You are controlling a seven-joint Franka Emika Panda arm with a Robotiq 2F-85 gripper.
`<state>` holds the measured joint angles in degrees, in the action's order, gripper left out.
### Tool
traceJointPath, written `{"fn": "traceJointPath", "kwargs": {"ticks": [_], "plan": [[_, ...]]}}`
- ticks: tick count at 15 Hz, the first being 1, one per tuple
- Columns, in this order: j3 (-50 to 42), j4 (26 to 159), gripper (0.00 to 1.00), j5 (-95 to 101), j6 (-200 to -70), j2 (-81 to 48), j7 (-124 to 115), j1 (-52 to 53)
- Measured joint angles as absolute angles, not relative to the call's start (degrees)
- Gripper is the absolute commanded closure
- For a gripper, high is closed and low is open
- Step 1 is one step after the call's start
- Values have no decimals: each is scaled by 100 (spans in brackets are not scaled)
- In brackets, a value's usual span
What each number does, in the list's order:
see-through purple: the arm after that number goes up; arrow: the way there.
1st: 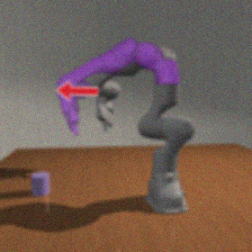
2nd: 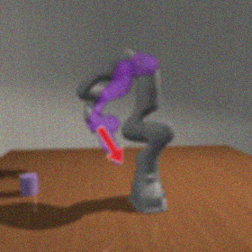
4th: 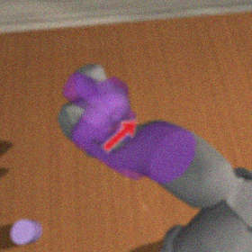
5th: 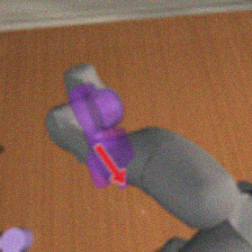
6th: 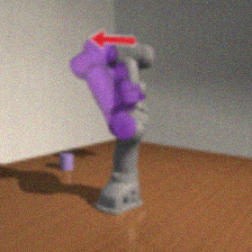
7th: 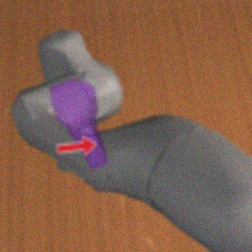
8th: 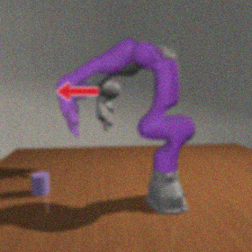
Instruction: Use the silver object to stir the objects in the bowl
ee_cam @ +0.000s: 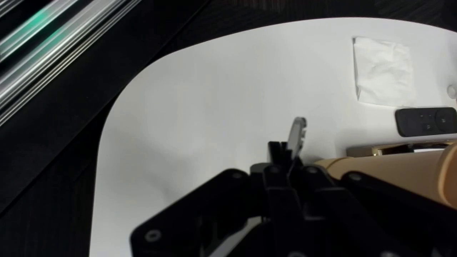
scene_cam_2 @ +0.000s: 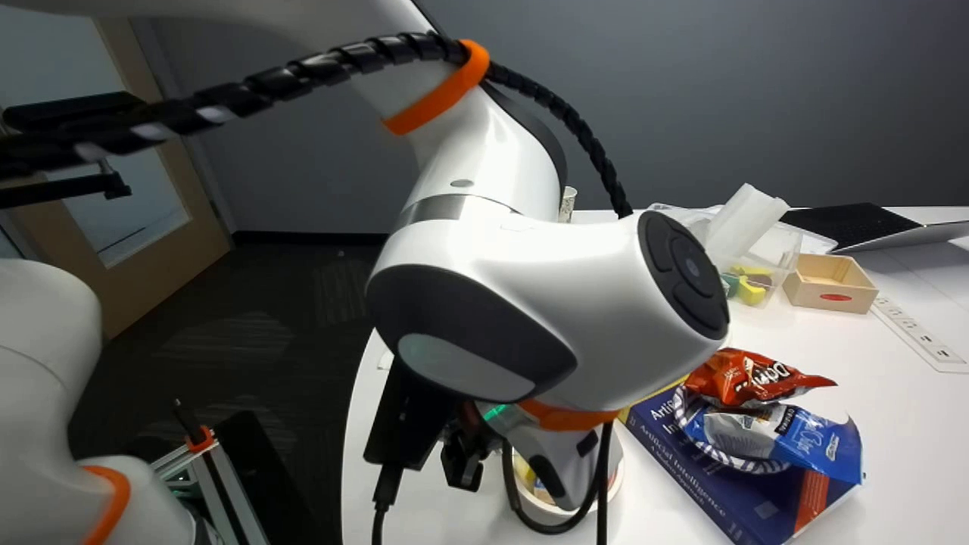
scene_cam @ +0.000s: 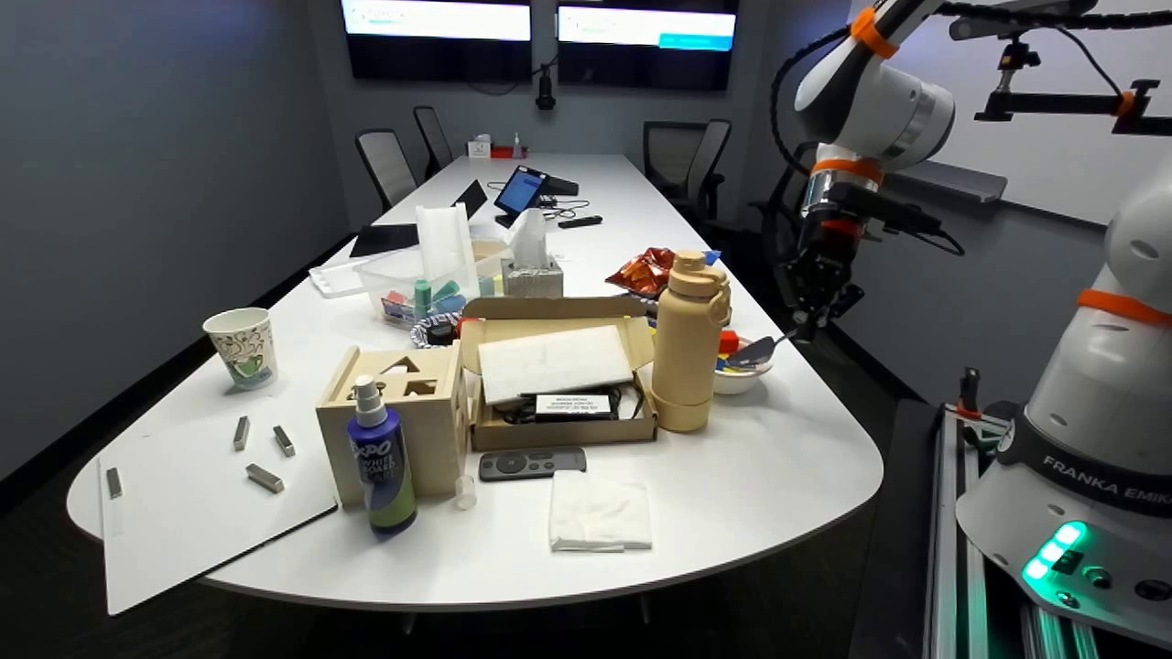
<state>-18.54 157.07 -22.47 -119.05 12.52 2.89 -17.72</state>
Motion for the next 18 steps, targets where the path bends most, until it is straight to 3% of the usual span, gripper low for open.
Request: {"fn": "traceJointPath", "kwargs": {"ticks": [8, 18], "plan": [[-1694, 15713, 99, -1471, -12664, 1302, -599, -1838], [-1784, 15720, 99, -2159, -12809, 1293, -60, -1741]]}}
